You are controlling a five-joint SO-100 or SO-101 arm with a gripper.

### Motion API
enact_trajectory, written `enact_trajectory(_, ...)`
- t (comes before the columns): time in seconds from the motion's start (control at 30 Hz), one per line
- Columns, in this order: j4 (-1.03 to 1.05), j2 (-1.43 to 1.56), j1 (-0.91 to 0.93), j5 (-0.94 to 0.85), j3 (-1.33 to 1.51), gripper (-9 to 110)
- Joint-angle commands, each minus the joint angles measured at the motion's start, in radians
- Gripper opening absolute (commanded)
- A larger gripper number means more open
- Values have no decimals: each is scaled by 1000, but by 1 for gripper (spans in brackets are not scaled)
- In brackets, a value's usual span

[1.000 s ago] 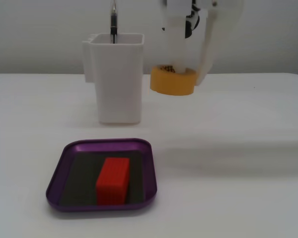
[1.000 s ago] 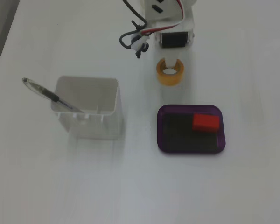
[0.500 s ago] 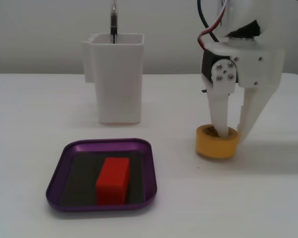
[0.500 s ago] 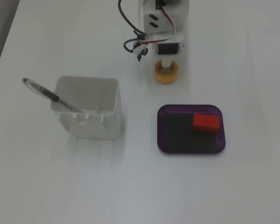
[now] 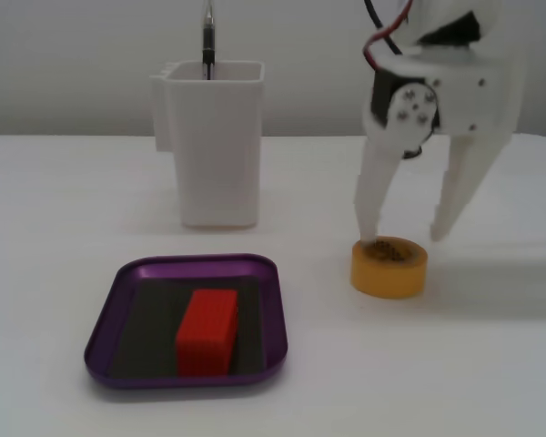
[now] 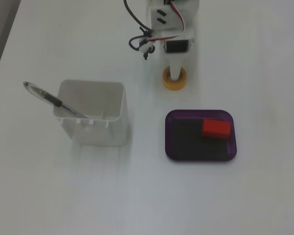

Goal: Remove the yellow tape from the box.

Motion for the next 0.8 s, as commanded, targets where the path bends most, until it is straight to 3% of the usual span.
enact_trajectory(0.0,121,141,-11,-3,-143,18)
enact_trajectory(0.3,230,620,-2,-2,-144,19)
enact_trajectory(0.47,209,867,5,8,138,19)
enact_trajectory(0.77,-63,1241,5,17,726,19)
